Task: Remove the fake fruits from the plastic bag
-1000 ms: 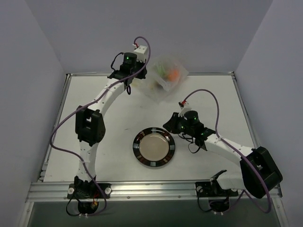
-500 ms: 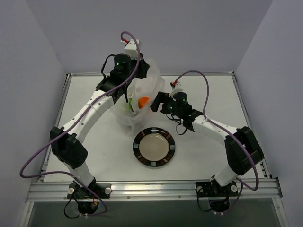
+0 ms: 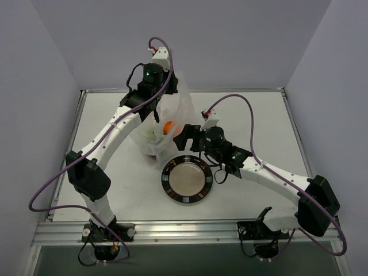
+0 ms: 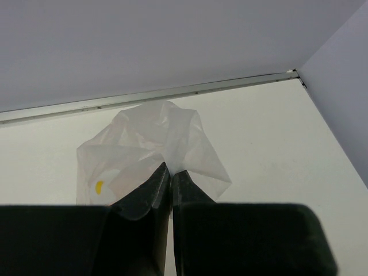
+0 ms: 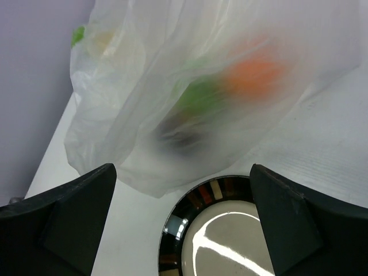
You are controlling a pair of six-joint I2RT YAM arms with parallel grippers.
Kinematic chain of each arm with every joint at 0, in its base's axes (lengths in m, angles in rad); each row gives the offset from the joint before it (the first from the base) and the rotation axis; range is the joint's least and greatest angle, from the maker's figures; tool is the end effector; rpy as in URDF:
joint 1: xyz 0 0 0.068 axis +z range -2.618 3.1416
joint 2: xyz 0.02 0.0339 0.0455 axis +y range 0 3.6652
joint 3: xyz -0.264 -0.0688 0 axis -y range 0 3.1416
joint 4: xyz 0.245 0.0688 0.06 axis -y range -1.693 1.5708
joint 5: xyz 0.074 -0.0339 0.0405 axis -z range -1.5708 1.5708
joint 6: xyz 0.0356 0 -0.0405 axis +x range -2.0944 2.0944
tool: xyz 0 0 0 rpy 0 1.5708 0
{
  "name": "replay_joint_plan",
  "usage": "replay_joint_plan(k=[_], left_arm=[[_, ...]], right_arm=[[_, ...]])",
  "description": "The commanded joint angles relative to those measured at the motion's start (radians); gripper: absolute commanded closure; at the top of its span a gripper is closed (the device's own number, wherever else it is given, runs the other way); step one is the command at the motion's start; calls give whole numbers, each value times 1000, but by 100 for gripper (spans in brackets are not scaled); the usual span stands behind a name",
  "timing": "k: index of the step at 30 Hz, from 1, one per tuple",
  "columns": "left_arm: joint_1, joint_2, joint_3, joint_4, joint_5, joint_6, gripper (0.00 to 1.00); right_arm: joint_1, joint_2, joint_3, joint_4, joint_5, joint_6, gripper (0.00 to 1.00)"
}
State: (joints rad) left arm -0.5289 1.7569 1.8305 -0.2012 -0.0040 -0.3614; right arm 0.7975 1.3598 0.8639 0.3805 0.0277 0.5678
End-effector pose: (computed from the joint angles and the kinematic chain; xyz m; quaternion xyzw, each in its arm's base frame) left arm 0.3605 -0.2105 0.4368 0.0615 0.7482 -0.2831 0.5969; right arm 0.2226 0.2266 0.2952 -0.0764 0.7428 0.4115 0.5226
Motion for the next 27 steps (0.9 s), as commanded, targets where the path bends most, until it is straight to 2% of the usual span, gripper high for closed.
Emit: replay_joint_plan(k=[1,3,4,6,10,13,14,15,16,18,23,25,26,27], left_arm=[[10,-19,98,-21,-44,42,98],[10,-19,105,-21,-42,47,98],[10,-20,107,-17,-39,42,98],[9,-23,105,-17,-34,41,98],[12,-27,101,-17,-47,62,98],[30,-20,108,-17,-47,70,98],[38,-19,119,-17,-47,72,98],[46,-14,125,-20,-45,73,98],[56,-16,130,-21,-39,65,98],[108,-25,138,-21,-10,39,98],[231,-159,55,14,85,-63,98],[239,-224,-63,57,85,-106,98],[239,-290,-113,75,88,-129,98],[234,-324,-229,123,96,-154,98]], right_arm=[[-9,-90,18,-49,106,-5,1],[-14,-56,67,-77,130,-11,0],[-20,11,87,-83,136,-13,0],[-23,73,150,-91,98,-6,0],[-20,174,211,-25,72,7,1],[-56,297,319,-89,92,-25,38],[-99,318,337,-92,90,-34,73],[-127,352,381,-91,87,-52,90],[-154,367,412,-91,80,-68,100],[-242,416,501,-103,8,-126,100],[-331,531,944,-243,-176,-301,100],[-365,585,1076,-291,-210,-331,100],[-379,591,1087,-305,-227,-330,98],[-403,596,1083,-305,-256,-330,92]])
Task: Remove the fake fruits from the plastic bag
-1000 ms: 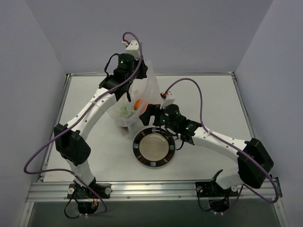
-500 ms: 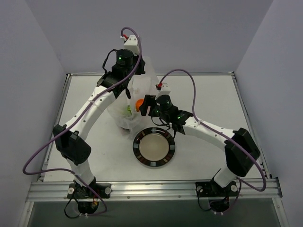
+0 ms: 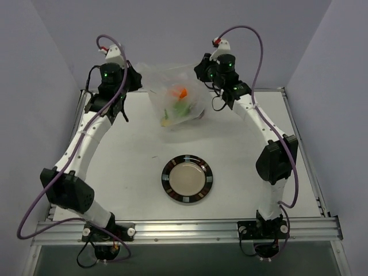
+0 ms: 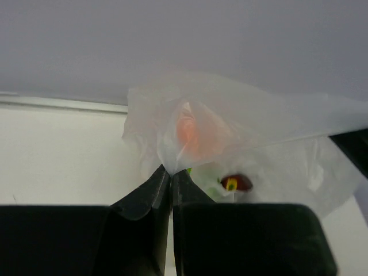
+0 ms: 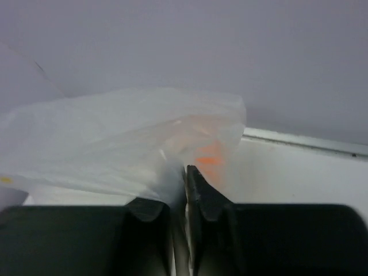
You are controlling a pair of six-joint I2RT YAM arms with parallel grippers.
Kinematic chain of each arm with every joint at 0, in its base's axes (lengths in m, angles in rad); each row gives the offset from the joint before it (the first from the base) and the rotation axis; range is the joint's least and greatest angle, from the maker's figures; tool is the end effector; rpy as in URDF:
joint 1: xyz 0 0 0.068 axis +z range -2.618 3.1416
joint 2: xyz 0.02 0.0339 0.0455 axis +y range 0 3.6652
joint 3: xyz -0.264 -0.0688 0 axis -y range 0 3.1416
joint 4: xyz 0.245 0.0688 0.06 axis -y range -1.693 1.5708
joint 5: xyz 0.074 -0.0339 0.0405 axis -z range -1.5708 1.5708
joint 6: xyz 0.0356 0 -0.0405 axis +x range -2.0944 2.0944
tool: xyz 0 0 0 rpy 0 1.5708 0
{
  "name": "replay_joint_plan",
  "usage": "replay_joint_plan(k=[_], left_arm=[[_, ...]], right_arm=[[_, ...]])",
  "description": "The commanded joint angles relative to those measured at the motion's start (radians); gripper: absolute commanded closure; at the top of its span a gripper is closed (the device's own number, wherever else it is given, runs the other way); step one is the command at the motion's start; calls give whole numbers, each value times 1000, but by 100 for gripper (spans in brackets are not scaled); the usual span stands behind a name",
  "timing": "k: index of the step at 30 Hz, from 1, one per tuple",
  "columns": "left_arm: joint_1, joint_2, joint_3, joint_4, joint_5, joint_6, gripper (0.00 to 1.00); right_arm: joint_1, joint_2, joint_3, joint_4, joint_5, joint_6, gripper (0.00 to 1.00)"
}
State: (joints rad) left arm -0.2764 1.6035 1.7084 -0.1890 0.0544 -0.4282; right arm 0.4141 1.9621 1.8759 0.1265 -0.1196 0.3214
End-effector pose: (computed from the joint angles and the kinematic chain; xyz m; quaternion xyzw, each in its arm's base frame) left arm 0.3604 -0.1042 0.4535 -0.0375 0.7352 -0.2522 0.6280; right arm 0.4370 0.1967 0.4006 -0.0751 0.6887 0.2975 0.6569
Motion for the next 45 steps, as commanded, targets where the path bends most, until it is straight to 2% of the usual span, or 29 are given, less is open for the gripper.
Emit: replay_joint_plan(k=[1,3,4,6,7,9,10,13,17,20,21,22,23,24,26,27,31,34,38,45], left_arm=[[-20,-201,-171,140,45,-140,98],[-43,-284,-300,239,48,-184,97],[-53,-306,-426,270,45,-225,98],[-99,-350,-539,333,36,-257,97],[-122,-358,-628,348,29,-288,98],[-173,-373,-700,414,12,-310,98],[-234,-376,-723,425,-2,-307,98],[-322,-379,-765,437,-45,-291,98],[-325,-393,-820,474,-93,-304,98],[-316,-398,-851,490,-113,-296,98],[-313,-401,-862,503,-117,-294,98],[-308,-402,-868,508,-120,-297,98],[-302,-412,-871,516,-123,-299,98],[-293,-415,-875,531,-125,-299,98],[-281,-424,-871,530,-136,-290,98],[-267,-424,-868,519,-137,-287,98],[-231,-410,-869,534,-111,-300,98],[-218,-384,-901,580,-76,-334,98],[-186,-367,-944,602,-65,-350,98],[-136,-347,-998,648,-67,-351,98]], right_arm=[[-30,-6,60,-51,-112,-84,82],[-61,-19,-23,-50,-95,-87,78],[-72,-25,-58,-48,-86,-88,75],[-87,-37,-156,-47,-20,-88,71],[-103,-42,-182,-47,7,-84,59],[-119,-58,-234,-48,49,-67,47],[-133,-71,-248,-50,78,-61,38],[-139,-153,-305,-50,145,-32,21],[-92,-340,-502,-16,202,18,22],[38,-527,-723,62,308,33,31],[95,-552,-777,91,314,42,37],[113,-569,-872,157,302,65,60],[123,-584,-909,183,281,74,66],[140,-582,-932,203,250,82,67],[152,-556,-951,210,251,74,63],[161,-548,-946,202,247,71,48],[169,-464,-904,208,213,64,7],[183,-352,-830,226,219,51,5],[207,-249,-767,240,291,22,9],[227,-207,-687,136,481,-34,7]])
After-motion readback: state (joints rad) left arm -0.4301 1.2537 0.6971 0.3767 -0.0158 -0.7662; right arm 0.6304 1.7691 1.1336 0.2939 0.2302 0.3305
